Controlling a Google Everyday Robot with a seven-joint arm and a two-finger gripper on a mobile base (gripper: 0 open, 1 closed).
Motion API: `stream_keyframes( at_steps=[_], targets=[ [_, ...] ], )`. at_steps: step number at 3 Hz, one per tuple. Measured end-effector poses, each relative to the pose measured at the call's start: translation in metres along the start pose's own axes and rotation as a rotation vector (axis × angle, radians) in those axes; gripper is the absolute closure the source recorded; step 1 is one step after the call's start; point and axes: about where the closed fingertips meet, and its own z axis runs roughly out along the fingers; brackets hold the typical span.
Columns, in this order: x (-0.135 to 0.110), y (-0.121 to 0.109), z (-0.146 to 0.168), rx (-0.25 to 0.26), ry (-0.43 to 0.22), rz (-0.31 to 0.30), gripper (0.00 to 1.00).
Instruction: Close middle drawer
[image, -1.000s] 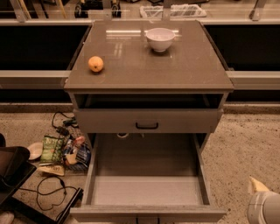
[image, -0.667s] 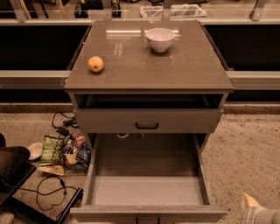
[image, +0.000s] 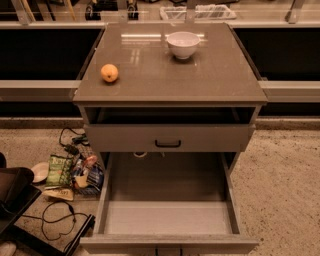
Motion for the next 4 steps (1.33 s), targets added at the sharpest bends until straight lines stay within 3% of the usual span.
stream_keyframes(
  at_steps=[2, 3, 4],
  targets=[
    [-0.008, 0.038, 0.096, -0.159, -0.024, -0.107, 0.89],
    [-0.028, 0.038, 0.129, -0.196, -0.046, -0.179, 1.00],
    [-0.057, 0.029, 0.147, -0.201, -0.068, -0.259, 1.00]
  ],
)
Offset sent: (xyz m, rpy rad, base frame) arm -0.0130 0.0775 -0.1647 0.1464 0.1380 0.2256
